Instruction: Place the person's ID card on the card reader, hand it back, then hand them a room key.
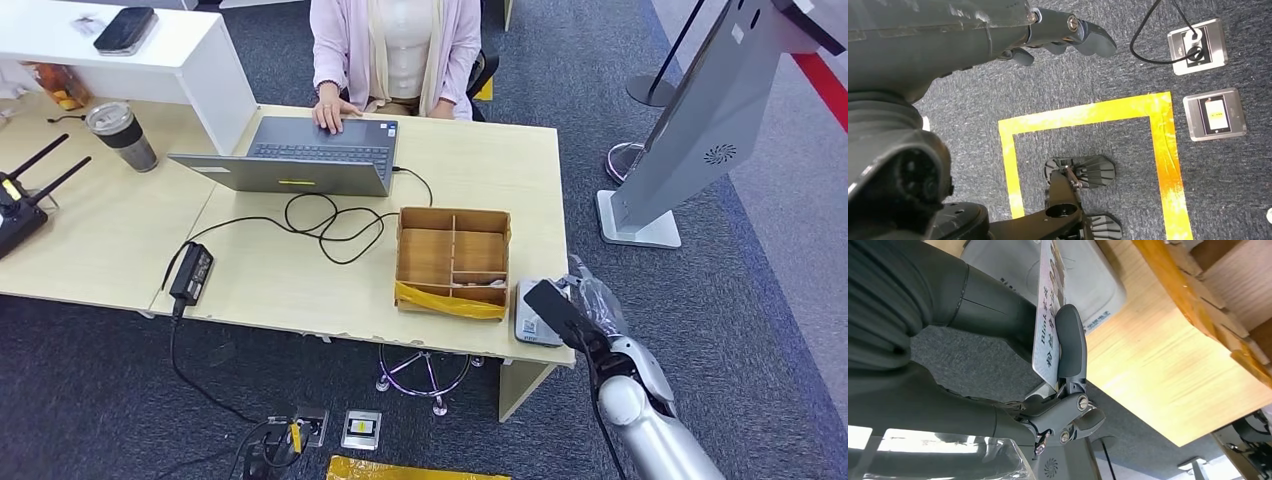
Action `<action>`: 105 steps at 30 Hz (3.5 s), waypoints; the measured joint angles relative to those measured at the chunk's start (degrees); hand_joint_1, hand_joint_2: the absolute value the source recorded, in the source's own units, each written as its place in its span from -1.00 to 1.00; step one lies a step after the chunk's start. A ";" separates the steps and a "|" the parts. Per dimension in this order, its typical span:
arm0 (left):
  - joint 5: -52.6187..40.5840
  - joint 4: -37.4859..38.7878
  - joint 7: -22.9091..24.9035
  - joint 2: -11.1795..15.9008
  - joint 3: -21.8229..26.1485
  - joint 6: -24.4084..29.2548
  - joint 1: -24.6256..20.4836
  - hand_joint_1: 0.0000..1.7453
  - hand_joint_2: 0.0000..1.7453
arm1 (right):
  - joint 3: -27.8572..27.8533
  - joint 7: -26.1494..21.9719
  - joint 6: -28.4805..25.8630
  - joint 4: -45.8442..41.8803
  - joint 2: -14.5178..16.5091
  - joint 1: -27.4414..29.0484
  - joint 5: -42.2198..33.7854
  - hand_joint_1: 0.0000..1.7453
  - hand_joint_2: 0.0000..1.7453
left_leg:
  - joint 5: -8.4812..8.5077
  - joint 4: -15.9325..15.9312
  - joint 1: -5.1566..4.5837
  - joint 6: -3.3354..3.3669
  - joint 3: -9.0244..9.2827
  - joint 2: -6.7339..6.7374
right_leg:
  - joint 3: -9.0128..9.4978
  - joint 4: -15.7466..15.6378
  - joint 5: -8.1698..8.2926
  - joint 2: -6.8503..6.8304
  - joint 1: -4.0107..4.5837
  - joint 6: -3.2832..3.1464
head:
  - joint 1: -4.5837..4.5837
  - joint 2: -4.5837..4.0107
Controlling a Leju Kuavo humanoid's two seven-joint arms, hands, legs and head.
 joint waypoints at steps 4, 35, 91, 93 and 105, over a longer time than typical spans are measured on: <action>0.17 0.00 0.01 0.00 0.70 0.41 0.17 -1.00 -1.00 | 0.16 -1.06 -1.50 2.16 0.05 0.31 -0.14 1.00 1.00 | 0.00 0.00 0.00 0.00 -0.01 0.00 | 0.00 0.00 0.00 0.00 0.00 0.00 | -0.01 0.00; -0.59 0.00 0.70 -0.02 1.18 0.78 0.23 -1.00 -1.00 | 0.21 -0.88 -0.68 7.23 1.16 -1.28 -0.69 1.00 1.00 | 0.01 0.00 -0.01 0.01 0.13 0.04 | 0.11 -0.01 0.02 0.02 -0.01 0.01 | 0.01 0.00; -6.83 -0.31 1.01 -2.09 0.83 -2.49 -4.56 -1.00 -1.00 | 3.55 -2.92 1.25 11.97 12.74 -23.20 13.39 1.00 1.00 | 0.03 0.01 0.02 -0.01 0.04 -0.01 | 0.05 0.05 0.01 0.00 0.02 -0.01 | 0.02 0.00; -5.40 -0.34 -0.07 -2.13 0.93 -2.61 -4.67 -1.00 -1.00 | 3.69 -2.86 0.96 12.99 12.89 -23.34 13.27 1.00 1.00 | 0.03 0.01 0.02 -0.02 0.05 0.00 | 0.04 0.05 0.01 0.01 0.02 -0.01 | 0.01 0.00; 9.37 -0.55 -15.22 -1.99 9.30 -6.93 -3.01 -1.00 -1.00 | 4.26 -2.81 0.43 15.12 11.80 -23.10 13.13 1.00 1.00 | 0.02 0.01 0.02 -0.03 0.03 0.04 | -0.01 0.05 0.01 0.13 0.02 -0.01 | 0.02 0.00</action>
